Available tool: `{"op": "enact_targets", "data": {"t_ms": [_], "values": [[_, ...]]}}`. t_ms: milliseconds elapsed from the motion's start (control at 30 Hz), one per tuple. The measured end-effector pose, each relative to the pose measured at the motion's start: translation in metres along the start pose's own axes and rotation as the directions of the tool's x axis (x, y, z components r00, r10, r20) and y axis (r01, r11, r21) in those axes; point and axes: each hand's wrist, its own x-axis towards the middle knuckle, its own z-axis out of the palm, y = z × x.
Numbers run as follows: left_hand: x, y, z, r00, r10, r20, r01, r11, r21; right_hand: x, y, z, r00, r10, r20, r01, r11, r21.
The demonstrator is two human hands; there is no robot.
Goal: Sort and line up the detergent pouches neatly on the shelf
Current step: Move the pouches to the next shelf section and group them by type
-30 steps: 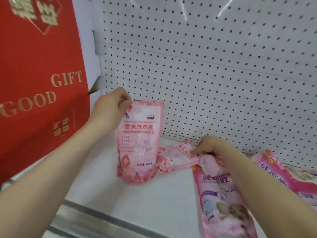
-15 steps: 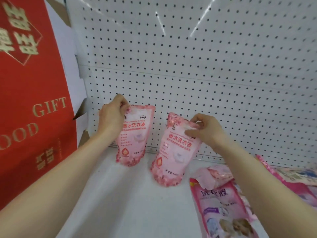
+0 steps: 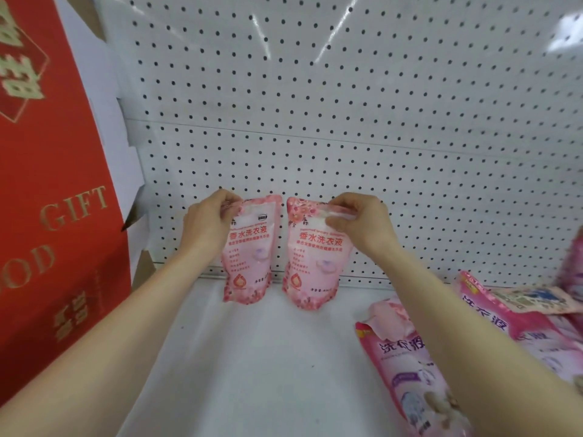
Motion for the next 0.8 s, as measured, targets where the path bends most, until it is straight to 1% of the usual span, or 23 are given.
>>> {"op": "enact_targets", "data": {"t_ms": [133, 267, 367, 467, 533, 600, 700, 800], "values": [[-0.009, 0.0, -0.001, 0.997, 0.08, 0.015, -0.081, 0.99, 0.115, 0.003, 0.002, 0.023, 1.0, -0.002, 0.014, 0.003, 0.998, -0.064], [-0.019, 0.006, -0.005, 0.988, 0.154, -0.011, -0.151, 0.978, 0.142, 0.001, -0.001, 0.02, 1.0, -0.015, 0.008, 0.015, 0.995, -0.096], [-0.031, 0.018, -0.007, 0.959, 0.272, -0.082, -0.259, 0.955, 0.145, -0.009, -0.001, -0.001, 0.998, -0.037, -0.052, 0.034, 0.998, -0.059], [-0.048, 0.037, 0.003, 0.925, 0.375, -0.064, -0.37, 0.926, 0.077, -0.033, 0.011, -0.043, 0.987, -0.017, -0.159, 0.01, 0.999, -0.047], [-0.063, 0.05, 0.018, 0.904, 0.428, -0.02, -0.428, 0.904, 0.009, -0.057, 0.026, -0.075, 0.972, 0.048, -0.23, -0.06, 0.997, -0.046], [-0.077, 0.064, 0.038, 0.876, 0.479, 0.057, -0.476, 0.877, -0.057, -0.083, 0.044, -0.103, 0.953, 0.116, -0.28, -0.143, 0.987, -0.078], [-0.097, 0.084, 0.073, 0.828, 0.493, 0.269, -0.475, 0.87, -0.133, -0.116, 0.071, -0.133, 0.933, 0.218, -0.286, -0.268, 0.952, -0.15], [-0.112, 0.103, 0.112, 0.755, 0.47, 0.458, -0.447, 0.879, -0.165, -0.136, 0.098, -0.155, 0.906, 0.3, -0.298, -0.372, 0.901, -0.223]]}}
